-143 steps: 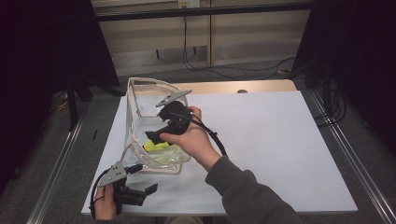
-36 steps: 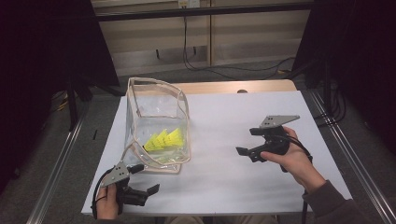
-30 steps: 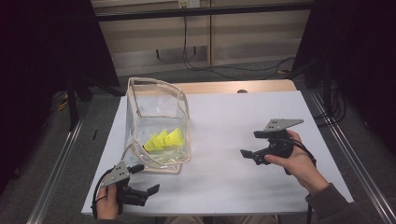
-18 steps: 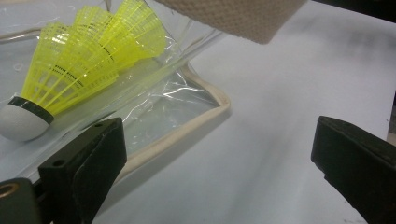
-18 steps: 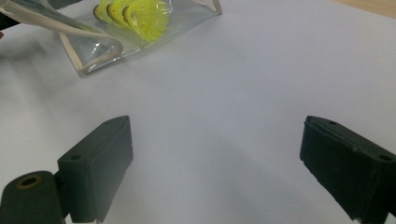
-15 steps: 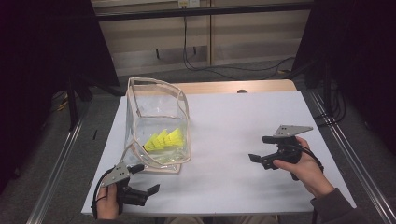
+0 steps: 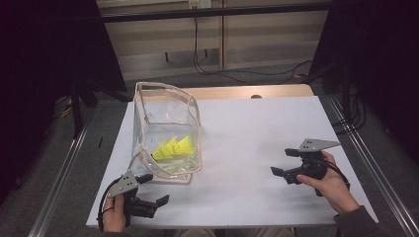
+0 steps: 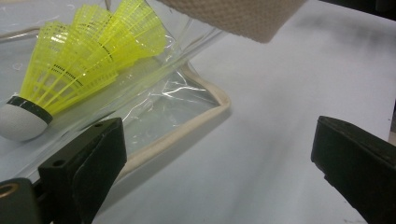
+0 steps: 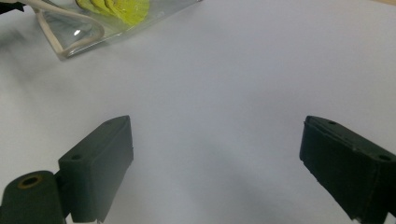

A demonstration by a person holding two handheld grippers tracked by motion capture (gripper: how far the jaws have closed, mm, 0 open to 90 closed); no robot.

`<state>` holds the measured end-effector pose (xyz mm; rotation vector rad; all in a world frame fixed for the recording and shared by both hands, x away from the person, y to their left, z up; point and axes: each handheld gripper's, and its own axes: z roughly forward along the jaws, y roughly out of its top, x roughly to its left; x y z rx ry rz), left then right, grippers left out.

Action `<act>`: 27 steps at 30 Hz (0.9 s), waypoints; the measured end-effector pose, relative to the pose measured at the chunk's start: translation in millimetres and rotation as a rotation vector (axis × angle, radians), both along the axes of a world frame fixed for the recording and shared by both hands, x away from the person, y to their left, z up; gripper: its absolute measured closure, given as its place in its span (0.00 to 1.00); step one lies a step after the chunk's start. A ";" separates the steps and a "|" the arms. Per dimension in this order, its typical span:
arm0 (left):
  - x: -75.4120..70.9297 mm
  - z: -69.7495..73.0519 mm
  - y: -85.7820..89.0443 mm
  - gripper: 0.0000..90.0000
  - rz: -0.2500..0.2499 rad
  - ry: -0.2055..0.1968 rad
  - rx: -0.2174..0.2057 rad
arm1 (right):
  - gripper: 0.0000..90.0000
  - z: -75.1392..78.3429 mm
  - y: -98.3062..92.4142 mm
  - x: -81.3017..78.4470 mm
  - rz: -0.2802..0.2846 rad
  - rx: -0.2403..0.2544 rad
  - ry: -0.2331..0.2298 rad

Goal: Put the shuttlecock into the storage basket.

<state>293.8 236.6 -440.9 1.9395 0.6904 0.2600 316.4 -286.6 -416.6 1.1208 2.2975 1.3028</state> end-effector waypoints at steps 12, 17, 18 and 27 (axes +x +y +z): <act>0.4 0.3 -0.4 0.03 -0.006 0.001 0.009 | 0.10 -9.1 -9.1 -7.3 -0.021 0.018 -0.015; 0.6 -0.1 -1.0 0.03 -0.006 0.002 0.008 | 0.10 -13.3 -10.7 -8.8 -0.019 0.013 -0.009; 0.8 -0.1 -1.0 0.03 -0.008 0.001 0.009 | 0.10 -13.8 -10.8 -9.1 -0.017 0.014 -0.009; 1.2 0.7 -1.1 0.03 -0.008 0.000 0.012 | 0.10 -17.3 -17.6 -16.9 -0.024 0.025 -0.014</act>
